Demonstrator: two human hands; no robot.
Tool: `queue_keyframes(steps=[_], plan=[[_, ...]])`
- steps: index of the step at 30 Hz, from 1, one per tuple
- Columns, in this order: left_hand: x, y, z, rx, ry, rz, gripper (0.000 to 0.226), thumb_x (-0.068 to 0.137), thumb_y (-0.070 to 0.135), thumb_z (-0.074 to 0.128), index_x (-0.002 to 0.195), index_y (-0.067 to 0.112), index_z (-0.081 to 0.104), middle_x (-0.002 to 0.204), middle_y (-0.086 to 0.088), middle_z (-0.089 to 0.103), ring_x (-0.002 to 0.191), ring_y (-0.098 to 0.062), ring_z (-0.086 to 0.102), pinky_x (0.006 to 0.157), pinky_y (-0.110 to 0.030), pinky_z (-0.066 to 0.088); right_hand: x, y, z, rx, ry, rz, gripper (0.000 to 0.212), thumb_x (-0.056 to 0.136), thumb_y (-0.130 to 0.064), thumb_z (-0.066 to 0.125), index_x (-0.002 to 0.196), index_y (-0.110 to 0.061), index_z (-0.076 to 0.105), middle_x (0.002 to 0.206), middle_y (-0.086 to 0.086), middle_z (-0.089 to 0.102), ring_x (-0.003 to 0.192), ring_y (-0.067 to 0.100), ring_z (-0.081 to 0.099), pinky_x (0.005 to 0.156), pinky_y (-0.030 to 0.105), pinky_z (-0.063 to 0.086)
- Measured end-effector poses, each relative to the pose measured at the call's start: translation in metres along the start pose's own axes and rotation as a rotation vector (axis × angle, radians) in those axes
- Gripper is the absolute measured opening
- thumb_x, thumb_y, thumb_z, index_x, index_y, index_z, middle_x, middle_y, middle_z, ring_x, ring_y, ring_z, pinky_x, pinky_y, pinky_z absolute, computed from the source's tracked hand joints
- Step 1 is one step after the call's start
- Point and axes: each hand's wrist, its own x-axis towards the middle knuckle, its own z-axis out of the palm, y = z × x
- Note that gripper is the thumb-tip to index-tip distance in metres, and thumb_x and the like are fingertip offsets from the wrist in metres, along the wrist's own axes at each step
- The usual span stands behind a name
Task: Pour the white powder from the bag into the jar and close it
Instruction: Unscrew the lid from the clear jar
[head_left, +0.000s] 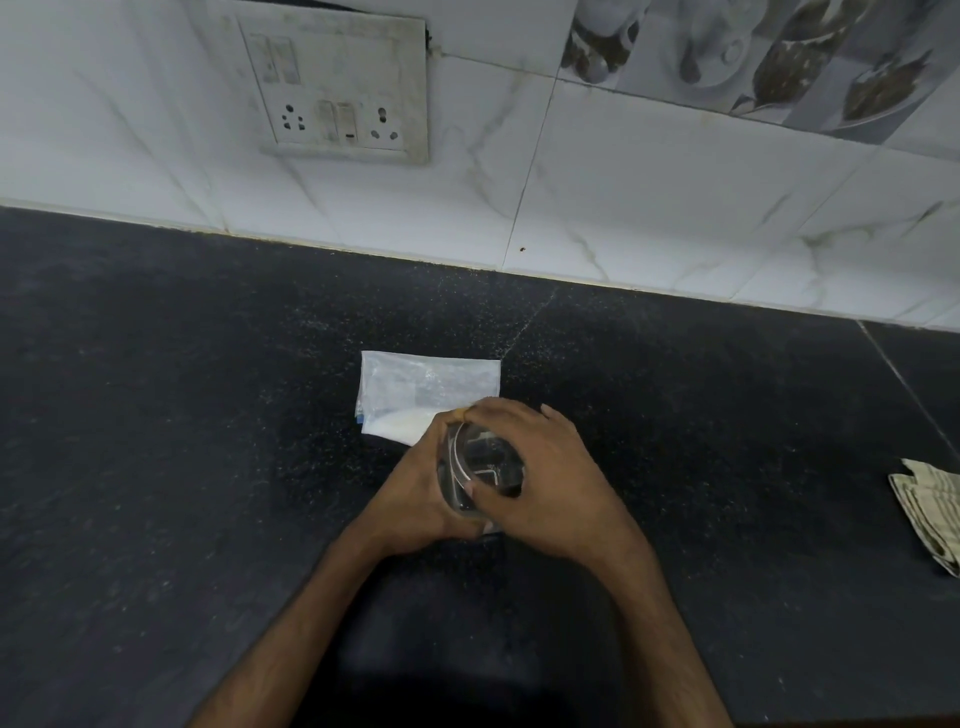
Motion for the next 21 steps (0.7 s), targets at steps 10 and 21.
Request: queue_keyframes(steps=[10,21], plan=[[0.000,0.001,0.000,-0.008,-0.022,0.019,0.105,0.056,0.003,0.096,0.141,0.027,0.038,0.133,0.017,0.059,0.126,-0.009,0.059,0.095,-0.014,0.047,-0.001,-0.005,-0.002,-0.098,0.035,0.005,0.071,0.074,-0.037,0.077,0.140,-0.022,0.054,0.140,-0.005,0.058,0.127,0.012,0.054,0.110,0.033,0.042],[0.001,-0.003,-0.001,0.021,-0.030,0.012,0.105,0.058,0.001,0.095,0.140,0.033,0.039,0.131,0.017,0.061,0.124,-0.010,0.060,0.096,-0.015,0.048,0.004,-0.007,-0.003,-0.137,-0.064,0.008,0.085,0.076,-0.036,0.076,0.151,-0.027,0.038,0.145,-0.004,0.052,0.129,0.014,0.051,0.112,0.034,0.039]])
